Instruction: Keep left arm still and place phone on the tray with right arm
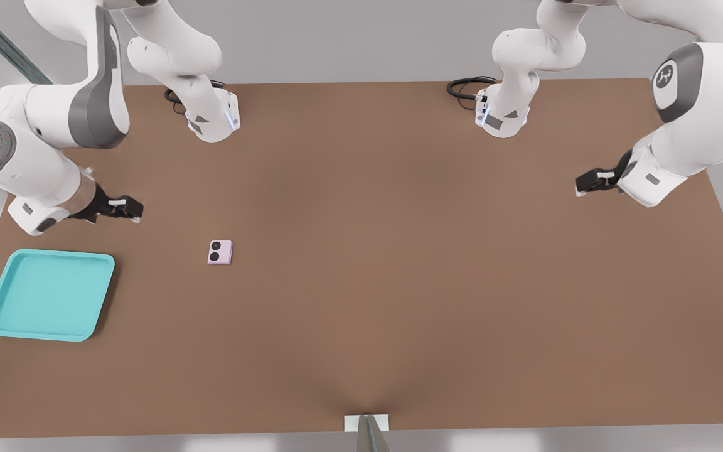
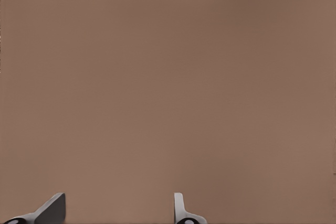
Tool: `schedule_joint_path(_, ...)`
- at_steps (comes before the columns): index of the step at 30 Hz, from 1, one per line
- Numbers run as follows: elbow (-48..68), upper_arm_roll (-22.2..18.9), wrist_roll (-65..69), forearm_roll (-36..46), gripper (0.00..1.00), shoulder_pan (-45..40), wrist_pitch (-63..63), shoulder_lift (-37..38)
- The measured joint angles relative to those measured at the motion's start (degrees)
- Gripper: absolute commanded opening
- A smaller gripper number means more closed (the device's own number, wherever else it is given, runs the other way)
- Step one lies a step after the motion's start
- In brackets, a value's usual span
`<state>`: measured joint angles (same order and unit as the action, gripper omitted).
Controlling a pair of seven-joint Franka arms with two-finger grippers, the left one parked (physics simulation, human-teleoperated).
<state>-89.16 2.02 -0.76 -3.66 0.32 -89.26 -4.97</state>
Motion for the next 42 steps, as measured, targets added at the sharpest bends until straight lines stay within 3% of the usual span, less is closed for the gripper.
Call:
schedule_joint_path(10,-2.7,1.6,-3.1,2.0,1.0,8.4,-15.9,-17.4)
schedule_joint_path(17,-19.1,3.9,-8.8,2.5,1.0,7.3,-27.5,-14.7)
schedule_joint_path(30,-28.0,4.1,-17.8,2.5,1.0,6.6,-34.7,-19.8)
schedule_joint_path(42,-34.5,5.1,-18.9,0.5,1.0,2.4,-49.0,-17.2)
